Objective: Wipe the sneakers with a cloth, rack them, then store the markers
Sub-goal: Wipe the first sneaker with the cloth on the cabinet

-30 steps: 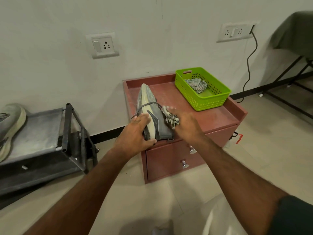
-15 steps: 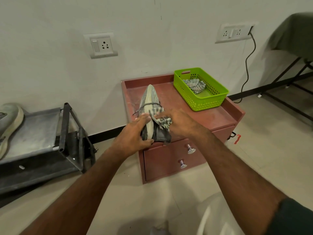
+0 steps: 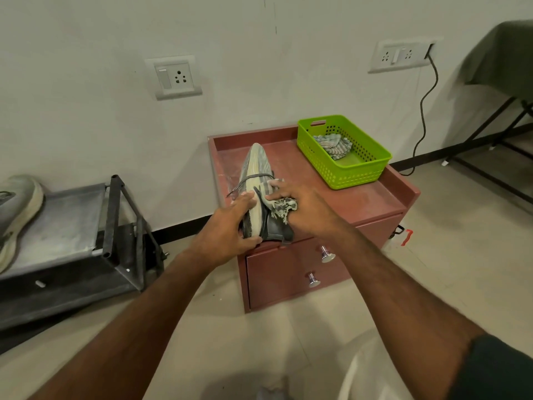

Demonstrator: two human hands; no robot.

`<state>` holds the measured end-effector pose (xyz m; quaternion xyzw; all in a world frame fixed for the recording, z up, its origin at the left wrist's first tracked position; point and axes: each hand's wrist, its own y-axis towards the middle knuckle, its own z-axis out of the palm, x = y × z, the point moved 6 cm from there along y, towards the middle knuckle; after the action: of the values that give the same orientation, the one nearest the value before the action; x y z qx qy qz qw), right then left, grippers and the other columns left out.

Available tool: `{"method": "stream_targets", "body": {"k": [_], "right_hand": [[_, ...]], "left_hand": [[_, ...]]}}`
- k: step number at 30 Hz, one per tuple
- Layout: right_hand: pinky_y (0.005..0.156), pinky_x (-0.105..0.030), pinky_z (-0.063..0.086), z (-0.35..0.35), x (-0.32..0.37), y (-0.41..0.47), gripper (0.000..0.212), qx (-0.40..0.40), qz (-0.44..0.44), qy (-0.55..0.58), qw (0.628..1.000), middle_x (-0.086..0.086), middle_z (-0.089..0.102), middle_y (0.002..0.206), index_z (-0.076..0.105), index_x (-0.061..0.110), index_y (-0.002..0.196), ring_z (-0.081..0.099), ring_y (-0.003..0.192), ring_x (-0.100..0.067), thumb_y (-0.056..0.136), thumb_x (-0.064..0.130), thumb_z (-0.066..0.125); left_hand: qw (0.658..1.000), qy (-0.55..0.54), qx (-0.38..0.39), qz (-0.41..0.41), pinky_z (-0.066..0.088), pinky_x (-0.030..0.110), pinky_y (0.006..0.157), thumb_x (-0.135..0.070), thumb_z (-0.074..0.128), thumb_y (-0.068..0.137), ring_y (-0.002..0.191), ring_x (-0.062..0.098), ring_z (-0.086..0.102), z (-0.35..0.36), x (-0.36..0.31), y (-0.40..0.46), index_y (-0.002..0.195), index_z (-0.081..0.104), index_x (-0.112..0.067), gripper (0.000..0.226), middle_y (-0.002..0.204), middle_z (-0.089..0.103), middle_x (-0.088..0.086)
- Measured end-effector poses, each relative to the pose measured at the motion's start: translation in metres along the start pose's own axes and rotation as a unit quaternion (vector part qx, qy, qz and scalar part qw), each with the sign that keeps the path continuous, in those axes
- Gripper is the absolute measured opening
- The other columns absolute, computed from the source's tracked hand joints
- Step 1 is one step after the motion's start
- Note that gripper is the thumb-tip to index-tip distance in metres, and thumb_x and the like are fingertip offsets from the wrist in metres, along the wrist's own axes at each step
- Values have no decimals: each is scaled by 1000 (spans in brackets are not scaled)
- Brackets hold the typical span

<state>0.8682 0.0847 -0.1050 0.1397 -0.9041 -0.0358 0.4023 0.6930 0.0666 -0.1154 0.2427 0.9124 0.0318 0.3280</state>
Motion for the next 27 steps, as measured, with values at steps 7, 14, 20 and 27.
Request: {"method": "stream_targets", "body": {"k": [7,14,20,27], "right_hand": [[99,-34,52,-1,-4,3,72,-31,-10,-10,999,7,65,130,53,36,133,61,120,-11,74,-2,71],[97,-29,48,2,10,0,78,21,55,-178,982,-6,54,142,50,30,144,56,124,-25,80,-14,55],[99,-26,48,-5,8,-28,69,107,34,-206,972,0,60,138,61,28,135,58,125,-19,80,-13,52],[93,-35,54,-45,10,-28,43,-169,37,-63,983,-10,74,110,73,13,115,69,104,-22,76,28,65]], "left_hand": [[1000,-19,1,7,40,31,114,-23,86,77,143,11,37,5,-2,4,150,41,-17,86,160,34,-5],[1000,-9,1,18,41,38,114,-22,85,77,144,16,38,7,-6,3,150,40,-15,86,161,33,0],[1000,8,6,14,41,38,114,-25,86,77,143,19,40,5,-5,-1,152,36,-19,90,160,35,1],[1000,19,8,-3,45,32,109,-29,87,76,135,19,49,-1,-2,-1,153,35,-21,93,159,36,-2]]}}
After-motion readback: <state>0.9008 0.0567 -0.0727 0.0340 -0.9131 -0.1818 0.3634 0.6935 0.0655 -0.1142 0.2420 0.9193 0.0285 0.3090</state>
